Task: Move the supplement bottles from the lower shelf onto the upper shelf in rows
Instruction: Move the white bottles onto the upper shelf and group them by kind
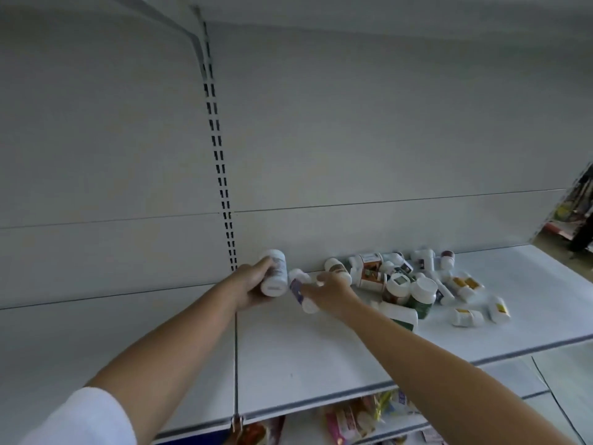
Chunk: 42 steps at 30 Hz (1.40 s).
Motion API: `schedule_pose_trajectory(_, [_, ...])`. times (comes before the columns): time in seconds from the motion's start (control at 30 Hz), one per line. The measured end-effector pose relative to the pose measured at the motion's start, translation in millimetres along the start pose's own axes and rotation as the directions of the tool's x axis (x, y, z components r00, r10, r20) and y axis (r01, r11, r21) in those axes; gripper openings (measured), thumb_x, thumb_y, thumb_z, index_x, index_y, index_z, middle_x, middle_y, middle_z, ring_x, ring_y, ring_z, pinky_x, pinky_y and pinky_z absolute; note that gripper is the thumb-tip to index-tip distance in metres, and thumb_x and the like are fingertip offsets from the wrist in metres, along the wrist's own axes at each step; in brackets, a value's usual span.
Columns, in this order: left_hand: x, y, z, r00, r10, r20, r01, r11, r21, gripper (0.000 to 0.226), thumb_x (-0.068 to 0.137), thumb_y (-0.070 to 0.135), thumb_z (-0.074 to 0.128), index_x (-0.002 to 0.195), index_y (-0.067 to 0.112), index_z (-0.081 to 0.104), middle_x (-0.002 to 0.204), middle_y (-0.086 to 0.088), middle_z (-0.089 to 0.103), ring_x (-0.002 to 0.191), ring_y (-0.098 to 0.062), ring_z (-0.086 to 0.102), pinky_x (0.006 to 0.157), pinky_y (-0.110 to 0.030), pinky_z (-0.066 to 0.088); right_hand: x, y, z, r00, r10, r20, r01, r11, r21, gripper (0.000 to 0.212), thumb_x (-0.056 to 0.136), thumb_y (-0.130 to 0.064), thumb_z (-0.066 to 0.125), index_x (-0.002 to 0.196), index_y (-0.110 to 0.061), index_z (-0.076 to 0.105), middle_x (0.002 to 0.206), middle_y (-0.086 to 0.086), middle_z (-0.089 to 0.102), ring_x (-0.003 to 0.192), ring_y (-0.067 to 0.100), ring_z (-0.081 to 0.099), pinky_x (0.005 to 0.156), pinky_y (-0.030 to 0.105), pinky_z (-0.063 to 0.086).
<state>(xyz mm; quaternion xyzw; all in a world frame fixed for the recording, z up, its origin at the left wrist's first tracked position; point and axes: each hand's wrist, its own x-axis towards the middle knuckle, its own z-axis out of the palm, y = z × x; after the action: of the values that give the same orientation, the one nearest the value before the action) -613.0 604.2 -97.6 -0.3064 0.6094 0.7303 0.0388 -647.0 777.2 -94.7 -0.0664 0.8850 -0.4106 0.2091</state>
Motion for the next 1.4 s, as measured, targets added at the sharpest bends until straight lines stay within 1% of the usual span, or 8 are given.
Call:
schedule_pose_trajectory(0.07, [-29.1,13.0,-9.3,0.995,0.017,0.093,0.000,0.984,-0.178,0.021,0.086,0.015,0.057,0.104,0.005,0.058,0.084,-0.012,0.055,0.070,-0.022,0.055,0.066,-0.033,0.052,-17.9,-9.2,-8.4,0.991,0.030,0.131,-0.093,0.855,0.511,0.037,0.083,-0.032,0.068,0.104,-0.003,0.060,0.103,0.014,0.061,0.094,0.025,0.063,0.090,0.042,0.055])
schedule_pose_trajectory(0.13, [-60.8,28.2,-19.8,0.984,0.054,0.172,0.003,0.948,-0.320,0.024,0.083,0.013,0.051,0.106,0.008,0.056,0.087,-0.012,0.052,0.075,-0.024,0.054,0.070,-0.034,0.051,-42.5,-22.0,-21.6,0.973,-0.034,0.226,-0.167,0.572,0.803,0.011,0.090,-0.005,0.056,0.101,-0.001,0.057,0.101,0.018,0.059,0.091,0.027,0.060,0.092,0.044,0.053])
schedule_pose_trajectory(0.27, [-131.9,61.1,-32.1,0.952,0.171,0.253,-0.067,0.925,-0.374,0.033,0.085,0.024,0.051,0.112,0.005,0.057,0.088,-0.015,0.059,0.078,-0.027,0.061,0.076,-0.038,0.053,-103.7,-59.6,-48.5,0.943,-0.188,0.276,-0.232,0.223,0.947,0.020,0.084,-0.001,0.046,0.102,0.000,0.055,0.090,0.016,0.063,0.081,0.025,0.061,0.094,0.039,0.045])
schedule_pose_trajectory(0.47, [-238.2,100.2,-34.4,0.916,0.257,0.307,-0.160,0.939,-0.306,0.032,0.090,0.038,0.051,0.096,0.009,0.062,0.082,-0.010,0.063,0.067,-0.022,0.063,0.066,-0.030,0.055,-199.7,-123.0,-70.5,0.974,-0.220,0.045,0.031,0.332,0.943,0.011,0.085,-0.024,0.060,0.087,-0.014,0.057,0.075,0.007,0.057,0.060,0.019,0.058,0.056,0.025,0.047])
schedule_pose_trajectory(0.63, [-301.6,118.1,-45.9,0.862,0.337,0.379,-0.251,0.933,-0.259,0.029,0.091,0.032,0.049,0.105,0.010,0.060,0.083,-0.010,0.070,0.068,-0.023,0.068,0.069,-0.031,0.056,-266.4,-156.8,-81.1,0.957,-0.288,-0.042,0.152,0.373,0.915,0.024,0.091,-0.024,0.046,0.096,-0.005,0.060,0.075,0.009,0.064,0.062,0.020,0.059,0.063,0.029,0.048])
schedule_pose_trajectory(0.93, [-365.4,148.8,-65.1,0.747,0.565,0.351,-0.537,0.823,-0.185,0.049,0.073,0.040,0.053,0.107,0.005,0.059,0.076,-0.010,0.069,0.063,-0.021,0.066,0.061,-0.029,0.056,-315.8,-203.2,-97.6,0.888,-0.439,-0.137,0.311,0.354,0.882,0.030,0.077,-0.027,0.056,0.097,-0.005,0.061,0.075,0.009,0.064,0.062,0.020,0.060,0.062,0.028,0.050])
schedule_pose_trajectory(1.23, [-415.3,218.5,-73.6,0.544,0.799,0.257,-0.807,0.582,-0.103,0.021,0.094,0.028,0.050,0.092,0.011,0.061,0.074,-0.006,0.069,0.066,-0.018,0.065,0.060,-0.027,0.054,-313.0,-245.8,-148.9,0.812,-0.535,-0.234,0.460,0.338,0.821,0.030,0.074,-0.028,0.054,0.096,-0.009,0.062,0.073,0.007,0.064,0.061,0.019,0.060,0.062,0.027,0.050])
schedule_pose_trajectory(1.4, [-407.6,264.2,-62.7,0.550,0.790,0.270,-0.825,0.565,0.027,0.020,0.088,0.028,0.060,0.090,0.008,0.057,0.071,-0.010,0.062,0.072,-0.022,0.062,0.070,-0.030,0.053,-287.1,-274.5,-176.5,0.781,-0.594,-0.195,0.489,0.386,0.782,0.029,0.071,-0.027,0.057,0.096,-0.014,0.061,0.070,-0.001,0.065,0.066,0.013,0.061,0.067,0.025,0.050])
